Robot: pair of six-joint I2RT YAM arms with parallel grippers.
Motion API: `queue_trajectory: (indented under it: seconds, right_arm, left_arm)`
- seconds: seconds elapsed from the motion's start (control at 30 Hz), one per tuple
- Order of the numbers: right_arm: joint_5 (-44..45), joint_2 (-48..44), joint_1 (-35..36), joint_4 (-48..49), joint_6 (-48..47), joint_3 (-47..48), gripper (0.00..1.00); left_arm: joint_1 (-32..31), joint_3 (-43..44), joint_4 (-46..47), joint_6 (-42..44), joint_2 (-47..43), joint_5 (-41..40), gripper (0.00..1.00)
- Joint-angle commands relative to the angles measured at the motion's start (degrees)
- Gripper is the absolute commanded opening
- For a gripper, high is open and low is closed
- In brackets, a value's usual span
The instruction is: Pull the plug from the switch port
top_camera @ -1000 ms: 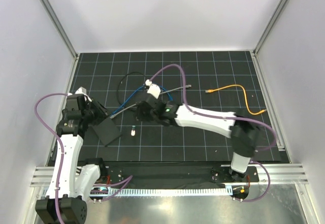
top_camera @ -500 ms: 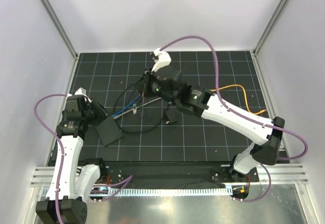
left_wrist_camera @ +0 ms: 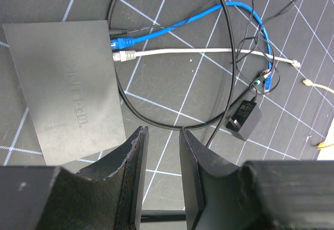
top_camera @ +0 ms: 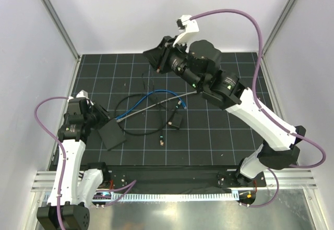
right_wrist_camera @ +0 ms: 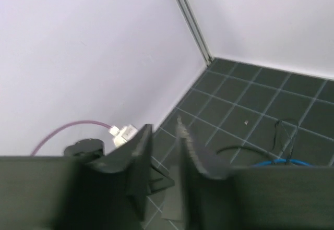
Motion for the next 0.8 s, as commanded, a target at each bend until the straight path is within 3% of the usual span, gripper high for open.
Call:
queue_trajectory:
  seconds: [0.0,0.23,0.5,0.77]
  right_arm:
    - [0.54,4.68,-0.21,-6.52,-3.93,-3.20,0.38]
    - [-5.08,14.52,-1.53,-9.33,-6.92,-4.53,0.57]
    - [-8.07,32.54,-3.29,-11.89,-12.63,9.25,0.63]
    - [-9.57,48.55,-5.48,-11.63,-21.16,23.25,0.64]
  left_arm:
    - [-0.12,0.21,1.17,-0.28,-1.00,0.00,0.35]
    - [-0.12,0.21,0.99,-0.37,-1.79,0.27,0.35]
    - [-0.12,0.47,-3.13,-4.76,-5.92,-10.27,0.35]
    - [-0.21,-0.15,-2.87,-5.12,-5.75,-10.54,0.35]
